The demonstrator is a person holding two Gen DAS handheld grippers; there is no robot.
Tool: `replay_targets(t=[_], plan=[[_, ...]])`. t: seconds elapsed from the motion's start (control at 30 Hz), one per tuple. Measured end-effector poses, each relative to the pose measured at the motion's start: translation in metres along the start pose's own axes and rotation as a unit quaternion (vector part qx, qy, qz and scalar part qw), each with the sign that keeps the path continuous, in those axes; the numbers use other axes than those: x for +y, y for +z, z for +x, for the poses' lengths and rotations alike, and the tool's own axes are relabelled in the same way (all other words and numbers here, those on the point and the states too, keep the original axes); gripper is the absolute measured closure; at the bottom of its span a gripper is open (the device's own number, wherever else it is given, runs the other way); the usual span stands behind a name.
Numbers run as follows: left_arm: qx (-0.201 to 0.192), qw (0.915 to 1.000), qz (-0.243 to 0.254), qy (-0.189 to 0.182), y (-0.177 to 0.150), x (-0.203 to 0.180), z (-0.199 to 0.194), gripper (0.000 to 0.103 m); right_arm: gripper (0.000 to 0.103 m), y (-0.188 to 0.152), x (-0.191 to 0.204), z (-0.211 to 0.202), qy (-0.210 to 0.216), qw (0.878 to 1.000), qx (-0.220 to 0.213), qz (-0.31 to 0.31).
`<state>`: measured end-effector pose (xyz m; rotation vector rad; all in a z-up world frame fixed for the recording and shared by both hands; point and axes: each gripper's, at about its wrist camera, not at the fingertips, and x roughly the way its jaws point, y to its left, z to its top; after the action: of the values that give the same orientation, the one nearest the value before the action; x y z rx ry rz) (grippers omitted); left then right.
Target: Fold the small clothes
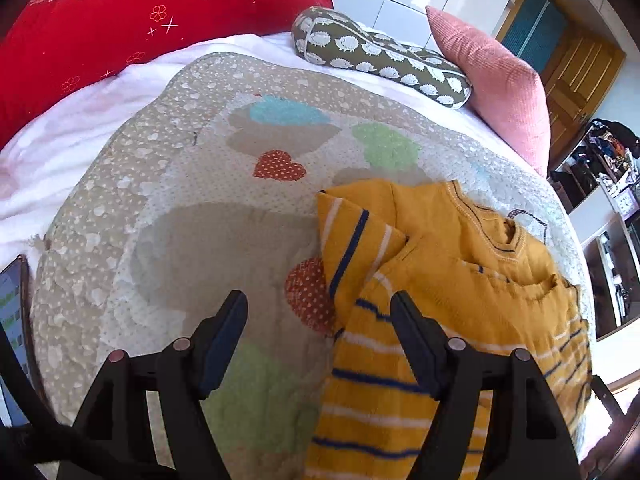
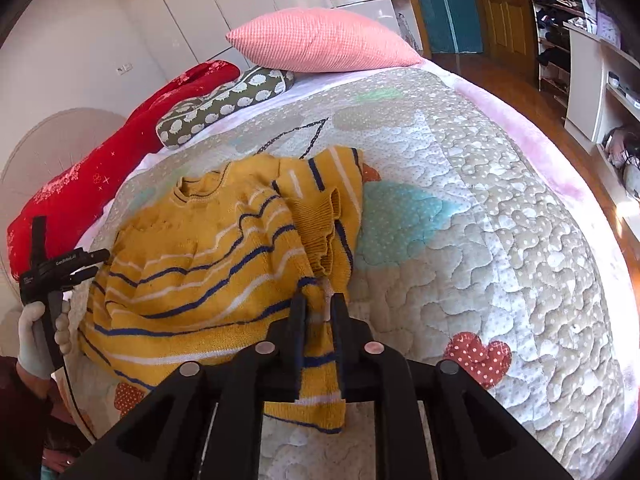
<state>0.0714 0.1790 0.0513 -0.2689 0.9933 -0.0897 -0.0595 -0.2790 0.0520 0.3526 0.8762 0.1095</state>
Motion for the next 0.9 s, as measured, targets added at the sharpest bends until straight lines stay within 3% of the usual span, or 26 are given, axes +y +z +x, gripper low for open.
replay_targets(t=[0.07,0.13,0.27,0.33,0.37,0.4,0.43,0.5,0.63,0.77,0.9], plan=[[0.009,0.9999,0.003,-0.013,-0.011,0.01,-0.011,0.029,0.059,-0.006,-0.005,-0.013,0.008,1.0,-0.013,0.009],[0.027,0.9992,0.01,-0.029,-0.028,0.017,-0.013,0.029,0.043,-0.013,-0.011,-0.022,0.012,1.0,-0.021,0.02],[0.069,0.9943,0.028,-0.077,-0.062,0.016,0.0,0.029,0.041,-0.033,-0.02,-0.024,0.026,0.999,-0.01,0.041],[0.058,0.9947,0.043,-0.073,-0.072,0.006,-0.001,0.029,0.041,-0.042,-0.017,-0.019,0.035,0.998,-0.002,0.048],[0.062,0.9939,0.054,-0.074,-0.074,-0.001,-0.001,0.038,0.045,-0.045,-0.014,-0.015,0.044,0.998,0.002,0.046],[0.072,0.9929,0.067,-0.067,-0.076,-0.008,-0.001,0.053,0.055,-0.046,-0.009,-0.01,0.053,0.998,0.009,0.043],[0.085,0.9913,0.084,-0.055,-0.077,-0.015,0.0,0.083,0.095,-0.047,-0.005,-0.004,0.064,0.997,0.021,0.04],[0.086,0.9896,0.111,-0.033,-0.07,-0.024,-0.01,0.092,0.095,-0.045,-0.001,0.001,0.069,0.996,0.035,0.043],[0.062,0.9913,0.116,0.0,-0.057,-0.016,-0.038,0.095,0.096,-0.034,-0.009,-0.018,0.057,0.997,0.013,0.046],[0.07,0.9885,0.108,0.079,-0.066,0.008,-0.029,0.095,0.095,-0.038,-0.021,-0.02,0.039,0.998,0.027,0.05],[0.076,0.992,0.075,0.067,-0.076,0.028,-0.027,0.095,0.09,-0.048,-0.018,-0.009,0.012,0.998,0.042,0.036]])
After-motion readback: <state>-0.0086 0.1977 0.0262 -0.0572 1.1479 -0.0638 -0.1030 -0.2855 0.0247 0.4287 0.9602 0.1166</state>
